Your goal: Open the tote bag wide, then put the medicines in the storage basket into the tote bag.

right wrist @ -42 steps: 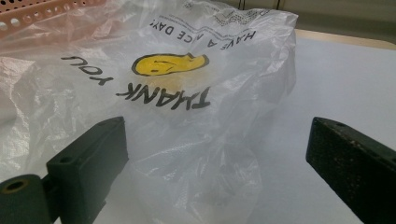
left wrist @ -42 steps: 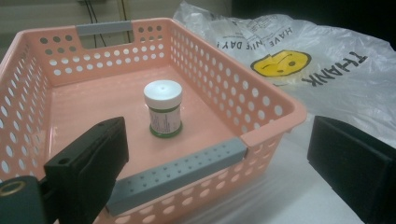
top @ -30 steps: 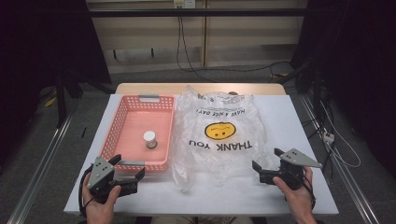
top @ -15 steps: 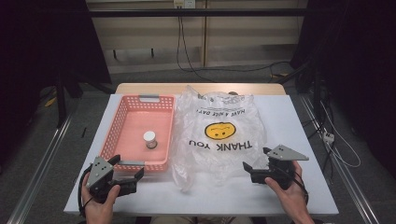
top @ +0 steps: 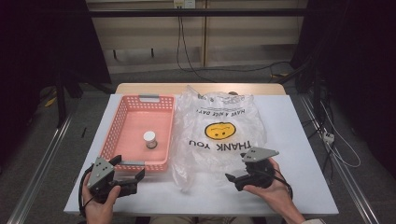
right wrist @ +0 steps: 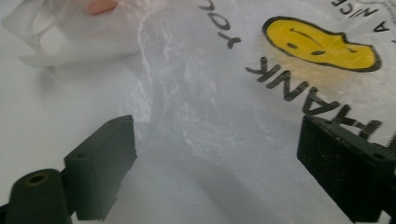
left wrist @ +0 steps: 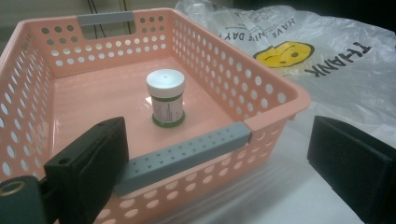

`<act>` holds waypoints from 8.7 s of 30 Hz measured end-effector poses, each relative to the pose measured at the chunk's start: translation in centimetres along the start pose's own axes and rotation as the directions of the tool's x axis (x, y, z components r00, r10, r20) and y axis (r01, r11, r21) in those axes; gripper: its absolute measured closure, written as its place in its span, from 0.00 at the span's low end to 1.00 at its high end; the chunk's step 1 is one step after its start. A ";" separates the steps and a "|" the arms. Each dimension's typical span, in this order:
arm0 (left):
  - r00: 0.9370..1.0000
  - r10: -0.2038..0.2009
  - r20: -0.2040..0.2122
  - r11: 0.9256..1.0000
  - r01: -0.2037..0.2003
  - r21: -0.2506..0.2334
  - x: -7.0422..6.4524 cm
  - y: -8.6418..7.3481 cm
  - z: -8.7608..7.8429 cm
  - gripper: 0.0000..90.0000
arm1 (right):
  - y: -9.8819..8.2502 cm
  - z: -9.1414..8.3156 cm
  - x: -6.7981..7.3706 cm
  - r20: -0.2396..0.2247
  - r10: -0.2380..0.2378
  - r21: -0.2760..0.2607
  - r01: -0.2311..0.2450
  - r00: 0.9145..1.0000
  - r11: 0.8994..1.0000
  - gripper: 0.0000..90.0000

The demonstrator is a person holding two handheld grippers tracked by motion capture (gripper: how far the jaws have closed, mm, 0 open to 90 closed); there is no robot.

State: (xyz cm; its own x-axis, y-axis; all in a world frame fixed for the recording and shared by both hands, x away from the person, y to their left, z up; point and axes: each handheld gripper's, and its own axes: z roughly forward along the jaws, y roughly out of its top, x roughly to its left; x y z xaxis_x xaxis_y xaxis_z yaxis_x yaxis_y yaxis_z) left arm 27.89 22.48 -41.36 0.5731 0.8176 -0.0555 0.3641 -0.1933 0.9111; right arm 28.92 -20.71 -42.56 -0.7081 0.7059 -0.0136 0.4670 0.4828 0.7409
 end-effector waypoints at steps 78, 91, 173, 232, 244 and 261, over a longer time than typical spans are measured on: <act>0.999 0.028 0.038 1.000 -0.028 0.008 0.2 0.0 0.2 0.06 | 6.0 2.0 -4.6 -0.049 0.060 -0.122 -0.065 0.997 0.990 1.00; 0.998 0.034 0.043 0.999 -0.035 0.008 0.1 0.1 0.6 0.06 | 8.9 0.5 -5.6 -0.064 0.027 -0.188 -0.039 0.998 0.982 1.00; 0.978 0.164 0.132 0.909 -0.202 0.364 5.3 8.8 12.4 0.21 | 10.8 1.2 -6.7 -0.091 0.060 -0.260 -0.082 0.994 0.962 1.00; 0.976 0.176 0.125 0.941 -0.204 0.268 4.6 9.2 12.1 0.57 | 10.6 1.4 -7.1 -0.100 0.084 -0.253 -0.107 0.991 0.961 1.00; 0.975 0.163 0.147 0.966 -0.188 0.175 2.9 10.2 10.1 0.57 | 10.7 1.8 -7.3 -0.109 0.084 -0.254 -0.109 0.991 0.961 1.00; 0.955 0.187 0.232 0.971 -0.216 0.104 -0.1 11.1 8.7 0.57 | 10.8 1.9 -7.1 -0.106 0.091 -0.255 -0.115 0.990 0.960 1.00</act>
State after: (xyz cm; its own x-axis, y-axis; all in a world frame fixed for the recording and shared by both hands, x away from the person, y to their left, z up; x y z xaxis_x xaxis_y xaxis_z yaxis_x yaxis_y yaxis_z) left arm 38.24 15.50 -34.85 0.7855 0.6185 0.0229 0.3062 -0.4205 0.8541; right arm 39.99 -19.54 -35.75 -0.7149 0.6879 0.1251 0.3950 0.2497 0.8841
